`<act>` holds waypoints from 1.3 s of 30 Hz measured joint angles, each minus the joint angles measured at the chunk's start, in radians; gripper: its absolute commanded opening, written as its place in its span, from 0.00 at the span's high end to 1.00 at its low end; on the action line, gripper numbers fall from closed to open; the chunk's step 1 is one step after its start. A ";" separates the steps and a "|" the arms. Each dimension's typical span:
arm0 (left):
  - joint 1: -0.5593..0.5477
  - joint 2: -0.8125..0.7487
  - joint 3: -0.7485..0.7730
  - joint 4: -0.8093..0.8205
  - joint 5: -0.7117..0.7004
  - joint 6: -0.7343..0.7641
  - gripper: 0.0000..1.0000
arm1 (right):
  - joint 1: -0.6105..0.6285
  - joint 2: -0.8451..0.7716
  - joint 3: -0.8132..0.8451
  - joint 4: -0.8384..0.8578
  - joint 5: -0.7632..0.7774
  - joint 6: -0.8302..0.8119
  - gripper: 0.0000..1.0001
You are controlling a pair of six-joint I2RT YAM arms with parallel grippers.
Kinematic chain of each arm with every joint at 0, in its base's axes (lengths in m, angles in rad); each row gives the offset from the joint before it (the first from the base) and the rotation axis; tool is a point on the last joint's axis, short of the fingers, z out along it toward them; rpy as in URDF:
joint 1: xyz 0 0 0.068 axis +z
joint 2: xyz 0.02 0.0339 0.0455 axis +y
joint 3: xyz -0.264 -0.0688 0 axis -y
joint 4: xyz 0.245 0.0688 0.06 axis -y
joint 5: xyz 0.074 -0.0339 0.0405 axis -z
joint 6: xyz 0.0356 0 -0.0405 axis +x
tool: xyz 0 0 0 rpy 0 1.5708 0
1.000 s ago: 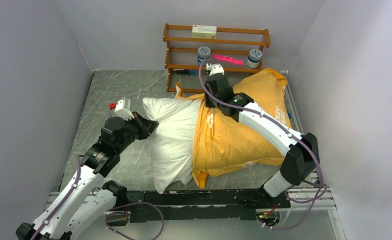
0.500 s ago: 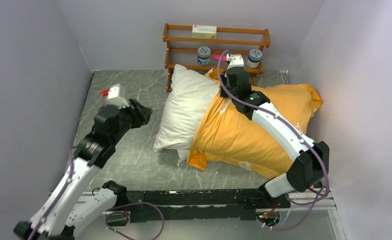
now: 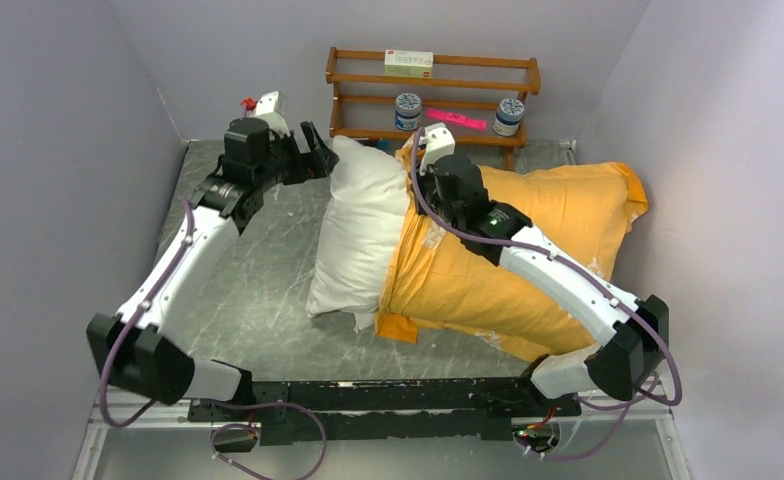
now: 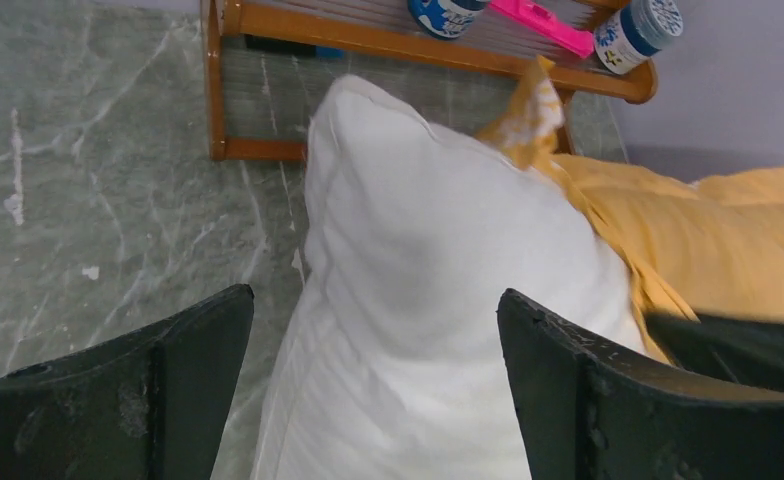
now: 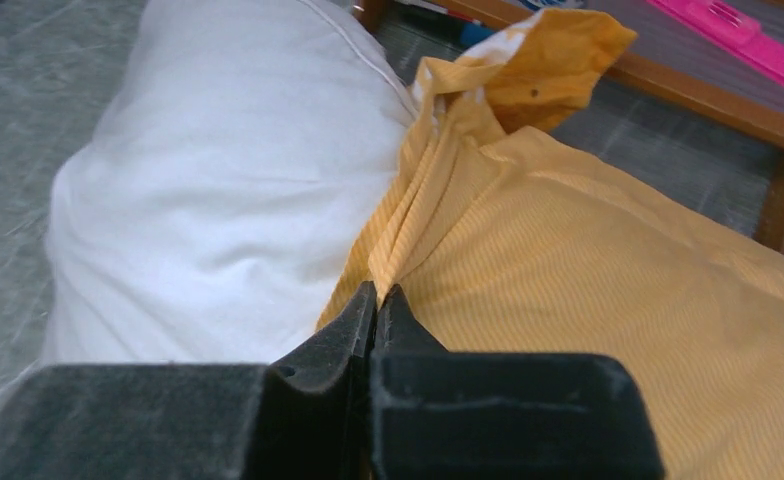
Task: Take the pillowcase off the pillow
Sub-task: Remove the pillow from the pillowcase.
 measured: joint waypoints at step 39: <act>0.010 0.254 0.006 0.194 0.468 0.027 0.95 | 0.082 -0.046 -0.008 -0.032 0.045 -0.076 0.84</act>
